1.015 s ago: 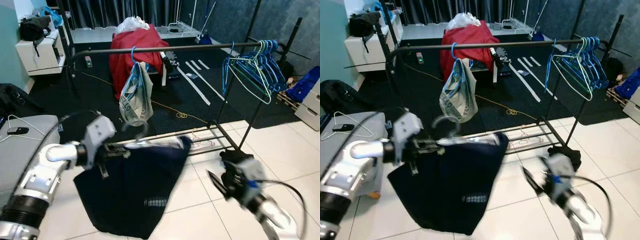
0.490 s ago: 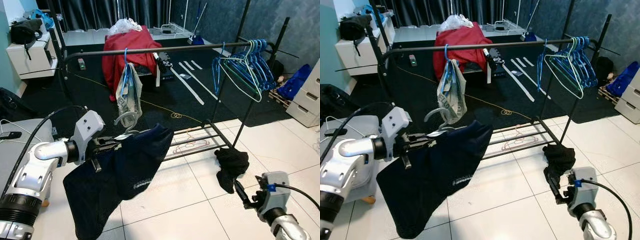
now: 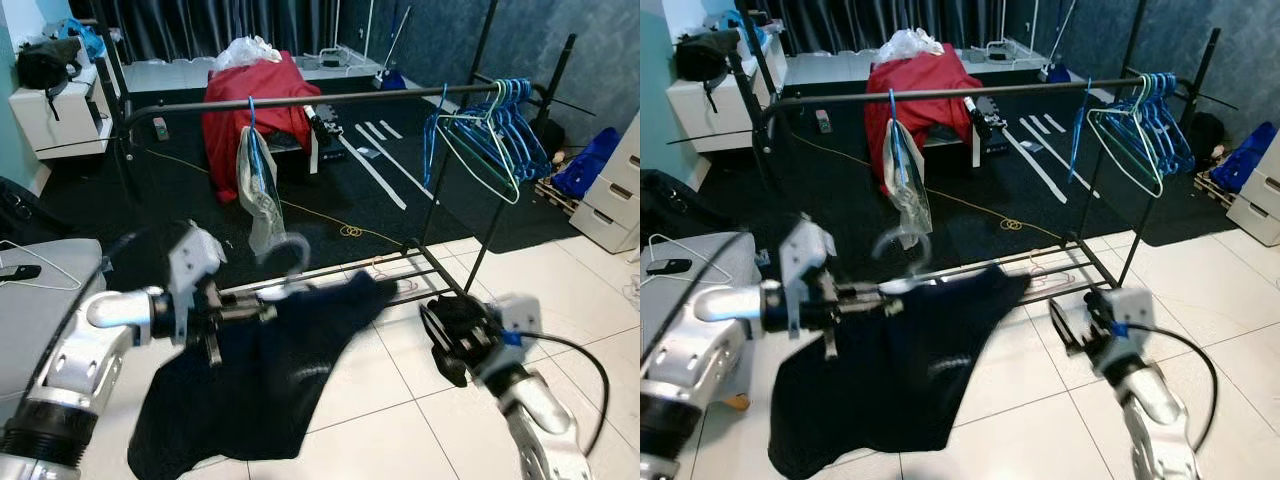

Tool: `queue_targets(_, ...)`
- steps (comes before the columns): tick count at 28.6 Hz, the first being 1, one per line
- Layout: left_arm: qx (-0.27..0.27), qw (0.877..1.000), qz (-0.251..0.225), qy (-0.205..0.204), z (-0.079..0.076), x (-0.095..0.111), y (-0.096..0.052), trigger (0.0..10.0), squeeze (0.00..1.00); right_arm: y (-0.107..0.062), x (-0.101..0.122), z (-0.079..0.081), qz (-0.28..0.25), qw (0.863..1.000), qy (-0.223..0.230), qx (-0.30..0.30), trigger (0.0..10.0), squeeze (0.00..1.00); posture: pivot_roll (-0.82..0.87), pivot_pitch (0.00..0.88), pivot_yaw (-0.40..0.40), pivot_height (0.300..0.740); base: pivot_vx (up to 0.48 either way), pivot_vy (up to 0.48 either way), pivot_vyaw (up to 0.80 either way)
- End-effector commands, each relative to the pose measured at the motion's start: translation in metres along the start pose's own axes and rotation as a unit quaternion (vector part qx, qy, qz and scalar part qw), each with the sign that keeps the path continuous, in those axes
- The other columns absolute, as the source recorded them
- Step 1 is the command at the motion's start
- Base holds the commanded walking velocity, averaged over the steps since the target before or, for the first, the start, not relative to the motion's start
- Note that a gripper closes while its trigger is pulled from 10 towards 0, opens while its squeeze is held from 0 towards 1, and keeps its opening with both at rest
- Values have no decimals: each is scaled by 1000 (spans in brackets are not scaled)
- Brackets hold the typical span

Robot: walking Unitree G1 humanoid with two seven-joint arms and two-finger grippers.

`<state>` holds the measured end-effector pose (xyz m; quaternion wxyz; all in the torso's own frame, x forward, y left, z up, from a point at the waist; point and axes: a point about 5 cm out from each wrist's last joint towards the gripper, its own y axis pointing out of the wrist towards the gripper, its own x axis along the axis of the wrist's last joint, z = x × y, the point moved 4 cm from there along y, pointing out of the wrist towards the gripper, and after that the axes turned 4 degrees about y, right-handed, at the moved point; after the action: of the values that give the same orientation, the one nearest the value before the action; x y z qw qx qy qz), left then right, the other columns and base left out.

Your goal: Hang hanger

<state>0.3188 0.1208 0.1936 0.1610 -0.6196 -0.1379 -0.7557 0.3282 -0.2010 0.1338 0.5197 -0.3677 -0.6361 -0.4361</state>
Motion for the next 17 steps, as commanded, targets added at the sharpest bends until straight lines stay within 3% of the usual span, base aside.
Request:
queue_targets(1, -16, 998, 21, 53, -3, 5, 0, 0, 0, 2, 4, 12, -7, 999, -11, 34, 10000, 0, -106, 77, -22, 740, 0, 0, 0)
queue_targets(2, -37, 991, 83, 100, -7, -11, -1, 0, 0, 4, 8, 18, -14, 998, -16, 52, 10000, 0, -104, 77, -22, 740, 0, 0, 0)
queue_targets(3, -37, 991, 83, 100, -7, -11, -1, 0, 0, 4, 8, 18, -14, 998, -16, 52, 10000, 0, -104, 77, -22, 740, 0, 0, 0)
queue_targets(4, -57, 984, 118, 125, -10, -22, -3, 0, 0, 8, 16, 29, -24, 996, -16, 89, 10000, 0, -108, 77, -20, 740, 0, 0, 0)
queue_targets(5, -61, 983, 117, 128, -12, -24, -2, 0, 0, 10, 23, 41, -33, 991, -18, 126, 10000, 0, -108, 77, -20, 740, 0, 0, 0)
queue_targets(6, -61, 983, 117, 128, -12, -24, -2, 0, 0, 10, 23, 41, -33, 991, -18, 126, 10000, 0, -108, 77, -20, 740, 0, 0, 0)
queue_targets(8, -73, 985, 90, 128, -18, -17, 7, 0, 0, 16, 41, 66, -48, 976, 36, 208, 10000, 0, -115, 77, -16, 740, 0, 0, 0)
queue_targets(9, -73, 985, 90, 128, -18, -17, 7, 0, 0, 16, 41, 66, -48, 976, 36, 208, 10000, 0, -115, 77, -16, 740, 0, 0, 0)
queue_targets(10, -79, 985, 80, 134, -21, -13, 11, 0, 0, 17, 50, 77, -48, 964, 74, 253, 10000, 200, -115, 77, -16, 740, 0, 0, 0)
queue_targets(11, -87, 983, 76, 143, -23, -11, 14, 0, 0, 15, 61, 86, -47, 946, 116, 298, 10000, 745, -117, 76, -16, 740, 0, 0, 0)
queue_targets(12, -92, 982, 73, 148, -25, -10, 16, 0, 0, 13, 67, 92, -45, 934, 140, 327, 10000, 745, -117, 76, -16, 740, 0, 0, 0)
queue_targets(14, -92, 982, 73, 148, -25, -10, 16, 0, 0, 13, 67, 92, -45, 934, 140, 327, 10000, 745, -117, 76, -16, 740, 0, 0, 0)
queue_targets(15, -96, 981, 75, 151, -26, -10, 17, 0, 0, 9, 75, 96, -38, 915, 166, 367, 10000, 1000, -120, 75, -16, 740, 0, 0, 0)
queue_targets(16, -100, 981, 76, 148, -27, -10, 18, 0, 0, 5, 81, 98, -27, 898, 181, 401, 10000, 1000, -121, 74, -17, 740, 0, 0, 0)
queue_targets(17, -100, 981, 76, 148, -27, -10, 18, 0, 0, 5, 81, 98, -27, 898, 181, 401, 10000, 1000, -121, 74, -17, 740, 0, 0, 0)
